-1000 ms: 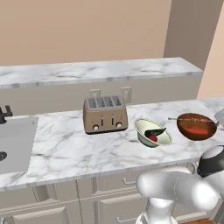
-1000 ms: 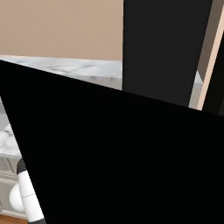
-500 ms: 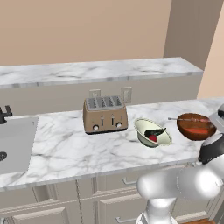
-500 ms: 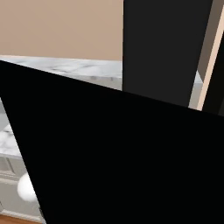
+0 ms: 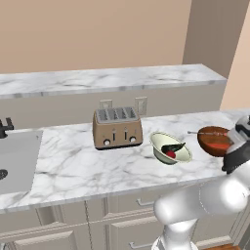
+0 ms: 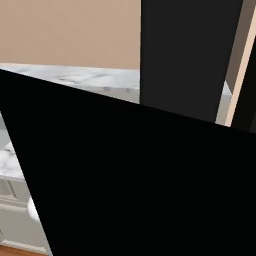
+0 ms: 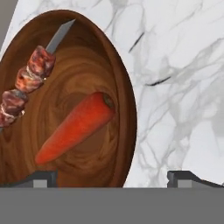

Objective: Place the bowl containing the kebab skewer and carrot in the microwave. Close the microwave door and press the start button to microwave the meal.

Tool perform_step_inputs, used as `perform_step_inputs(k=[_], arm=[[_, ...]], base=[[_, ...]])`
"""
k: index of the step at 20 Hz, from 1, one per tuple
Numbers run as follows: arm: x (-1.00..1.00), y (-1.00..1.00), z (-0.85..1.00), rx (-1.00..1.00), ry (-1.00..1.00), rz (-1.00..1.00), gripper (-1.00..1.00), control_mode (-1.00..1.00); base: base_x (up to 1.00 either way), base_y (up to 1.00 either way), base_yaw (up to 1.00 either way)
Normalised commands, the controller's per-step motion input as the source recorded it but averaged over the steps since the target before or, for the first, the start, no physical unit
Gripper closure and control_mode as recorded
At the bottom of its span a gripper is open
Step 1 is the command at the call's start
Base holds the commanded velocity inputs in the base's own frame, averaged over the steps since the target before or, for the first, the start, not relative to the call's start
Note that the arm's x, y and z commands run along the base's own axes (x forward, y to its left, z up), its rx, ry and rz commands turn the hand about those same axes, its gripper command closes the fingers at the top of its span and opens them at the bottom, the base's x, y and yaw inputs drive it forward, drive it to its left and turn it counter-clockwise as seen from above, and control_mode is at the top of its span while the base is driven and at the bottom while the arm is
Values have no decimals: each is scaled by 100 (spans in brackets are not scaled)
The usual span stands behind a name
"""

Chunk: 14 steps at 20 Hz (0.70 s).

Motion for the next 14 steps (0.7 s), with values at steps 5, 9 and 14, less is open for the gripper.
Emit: perform_step_inputs(k=[5, 9, 14], arm=[[19, 0, -27, 0, 0, 0, -100, -100], [10, 0, -21, 0, 0, 0, 100, -100], [0, 0, 0, 0, 1, 0, 100, -100]], base=[[0, 0, 0], [0, 0, 0], [0, 0, 0]])
